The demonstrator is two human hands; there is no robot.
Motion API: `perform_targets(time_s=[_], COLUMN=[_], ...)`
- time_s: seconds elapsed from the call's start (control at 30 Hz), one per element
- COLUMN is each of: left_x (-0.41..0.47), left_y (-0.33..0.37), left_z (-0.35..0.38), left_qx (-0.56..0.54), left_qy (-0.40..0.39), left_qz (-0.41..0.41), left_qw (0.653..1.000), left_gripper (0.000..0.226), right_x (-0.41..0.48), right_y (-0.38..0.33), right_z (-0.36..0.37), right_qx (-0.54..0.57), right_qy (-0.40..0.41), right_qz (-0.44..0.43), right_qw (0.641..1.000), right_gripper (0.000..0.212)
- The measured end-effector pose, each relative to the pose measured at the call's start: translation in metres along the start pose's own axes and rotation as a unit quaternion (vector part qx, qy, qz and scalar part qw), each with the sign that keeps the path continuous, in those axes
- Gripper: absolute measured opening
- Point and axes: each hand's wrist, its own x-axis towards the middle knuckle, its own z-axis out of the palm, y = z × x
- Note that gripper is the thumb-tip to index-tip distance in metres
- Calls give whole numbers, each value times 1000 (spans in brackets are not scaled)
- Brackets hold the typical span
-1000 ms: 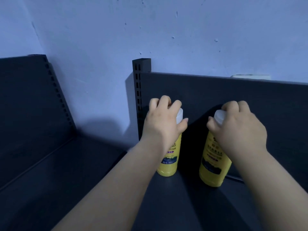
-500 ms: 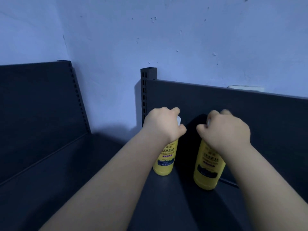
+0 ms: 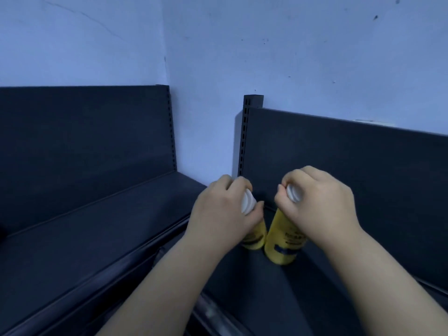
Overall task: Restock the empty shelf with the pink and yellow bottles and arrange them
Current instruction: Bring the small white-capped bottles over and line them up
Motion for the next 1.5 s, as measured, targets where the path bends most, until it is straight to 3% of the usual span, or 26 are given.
perform_targets(time_s=[0.37, 0.73, 0.9, 1.07, 1.5], left_x=[-75, -192, -244, -268, -249], left_y=[-31, -108, -142, -169, -264], left_z=[-189, -375, -443, -472, -436], left_qx=[90, 237, 284, 309, 290], left_qy=[93, 63, 67, 50, -3], left_qz=[-60, -153, -181, -196, -224], left_qw=[990, 957, 939, 929, 930], left_gripper=[27, 33, 34, 36, 32], right_x=[-5, -51, -80, -90, -53], right_y=[-167, -398, -492, -538, -573], right_z=[-53, -59, -59, -48, 64], right_qx=[212, 304, 338, 354, 383], right_qy=[-4, -62, -74, -119, -88], right_qz=[-85, -188, -194, -233, -272], right_qw=[973, 932, 918, 898, 879], right_gripper=[15, 13, 17, 21, 28])
